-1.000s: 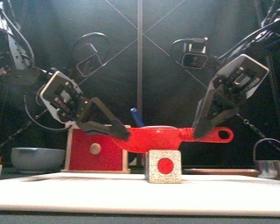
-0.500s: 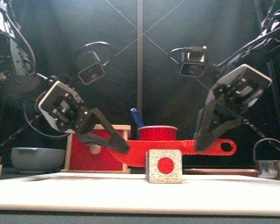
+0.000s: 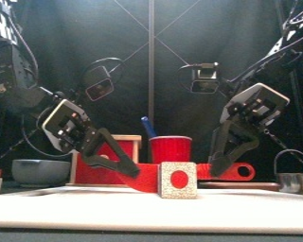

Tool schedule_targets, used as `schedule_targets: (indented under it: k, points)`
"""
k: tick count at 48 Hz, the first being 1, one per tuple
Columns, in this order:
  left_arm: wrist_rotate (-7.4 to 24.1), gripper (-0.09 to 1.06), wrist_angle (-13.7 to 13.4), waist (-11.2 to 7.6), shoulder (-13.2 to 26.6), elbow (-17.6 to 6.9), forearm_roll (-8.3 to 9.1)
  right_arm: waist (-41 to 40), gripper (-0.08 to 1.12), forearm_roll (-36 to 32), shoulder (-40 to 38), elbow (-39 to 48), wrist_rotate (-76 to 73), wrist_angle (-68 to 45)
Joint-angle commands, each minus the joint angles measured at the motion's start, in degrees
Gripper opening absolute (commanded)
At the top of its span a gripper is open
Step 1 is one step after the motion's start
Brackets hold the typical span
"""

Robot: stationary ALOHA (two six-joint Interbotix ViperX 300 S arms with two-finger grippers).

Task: Cut the sushi into 4 pieces with the knife
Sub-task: Cut the sushi into 4 pieces

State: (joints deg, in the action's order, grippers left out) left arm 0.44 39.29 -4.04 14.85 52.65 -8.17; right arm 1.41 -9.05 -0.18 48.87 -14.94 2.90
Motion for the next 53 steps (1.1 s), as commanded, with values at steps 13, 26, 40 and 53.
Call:
schedule_targets:
  k: [13,26,40,53]
  points:
    - [0.09,0.26,-1.05,5.54,-2.29,-1.32,4.31,-3.43,0.08,-1.23,-3.34,-0.18,0.09,1.67]
    - [0.09,0.26,-3.60,4.92,-7.29,-1.05,6.50,-1.05,0.08,-0.97,-7.38,-1.85,0.00,5.45]
    - [0.00,0.26,-5.54,-1.67,-11.69,-1.05,7.65,3.96,0.08,0.44,-9.67,-3.08,-0.09,6.24]
    - [-0.35,0.26,-5.45,-2.90,-9.23,-0.97,6.77,4.75,0.08,1.32,-8.88,-2.72,-0.09,6.24]
